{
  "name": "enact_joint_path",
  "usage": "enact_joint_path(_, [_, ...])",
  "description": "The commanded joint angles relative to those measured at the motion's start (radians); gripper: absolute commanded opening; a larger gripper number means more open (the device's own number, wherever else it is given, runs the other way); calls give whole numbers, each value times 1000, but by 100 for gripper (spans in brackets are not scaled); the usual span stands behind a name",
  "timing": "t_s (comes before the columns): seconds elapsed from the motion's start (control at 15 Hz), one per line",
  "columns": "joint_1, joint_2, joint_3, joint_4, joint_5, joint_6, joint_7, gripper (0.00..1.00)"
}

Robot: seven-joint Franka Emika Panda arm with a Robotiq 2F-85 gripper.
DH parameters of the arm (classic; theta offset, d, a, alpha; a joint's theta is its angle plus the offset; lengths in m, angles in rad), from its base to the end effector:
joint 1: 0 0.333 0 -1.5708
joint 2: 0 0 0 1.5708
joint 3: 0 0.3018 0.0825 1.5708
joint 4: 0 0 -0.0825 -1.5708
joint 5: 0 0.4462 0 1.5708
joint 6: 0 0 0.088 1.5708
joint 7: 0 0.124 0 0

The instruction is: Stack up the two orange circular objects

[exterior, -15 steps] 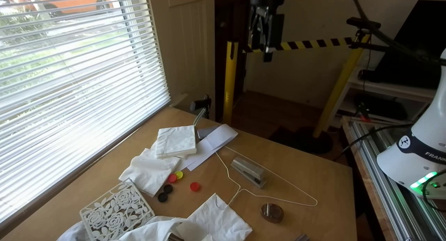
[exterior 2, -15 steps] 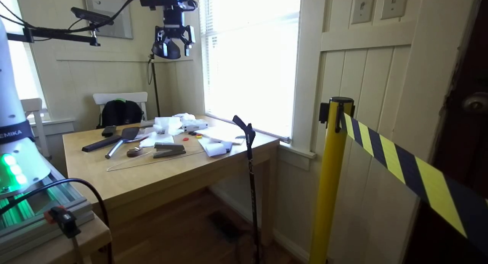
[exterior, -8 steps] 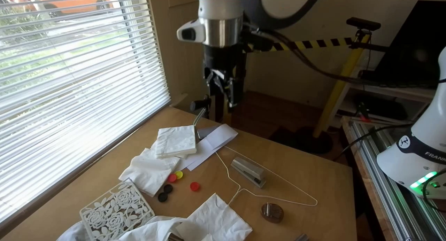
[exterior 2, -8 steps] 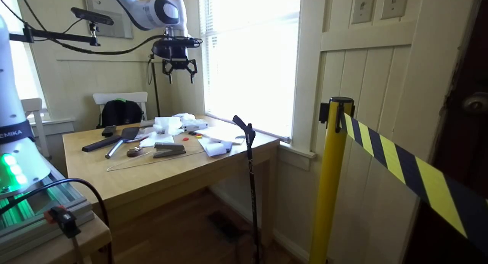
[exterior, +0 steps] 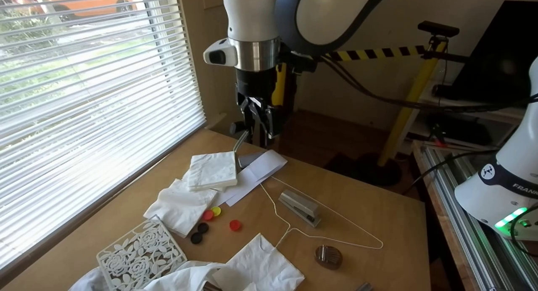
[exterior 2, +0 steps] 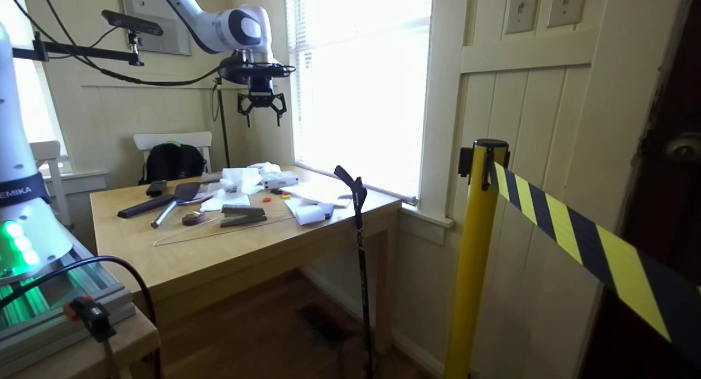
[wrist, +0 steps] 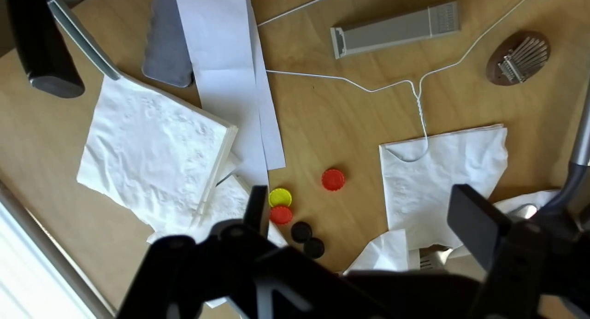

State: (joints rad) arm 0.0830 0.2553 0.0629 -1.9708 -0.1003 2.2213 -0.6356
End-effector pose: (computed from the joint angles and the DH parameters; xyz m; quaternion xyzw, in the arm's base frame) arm 0.6415 0.0893 0.2737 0.9125 0.4077 -0.0096 0.0305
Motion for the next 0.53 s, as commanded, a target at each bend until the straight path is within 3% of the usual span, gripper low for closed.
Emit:
enact_joint_path(0.0, [-9,30,4,12,-64,28,44,100])
enact_joint_path(0.2, [-18,143,1,73,-93,153,42,100])
enact_joint_path(0.47, [-32,323,18,202,-106,236,8,100])
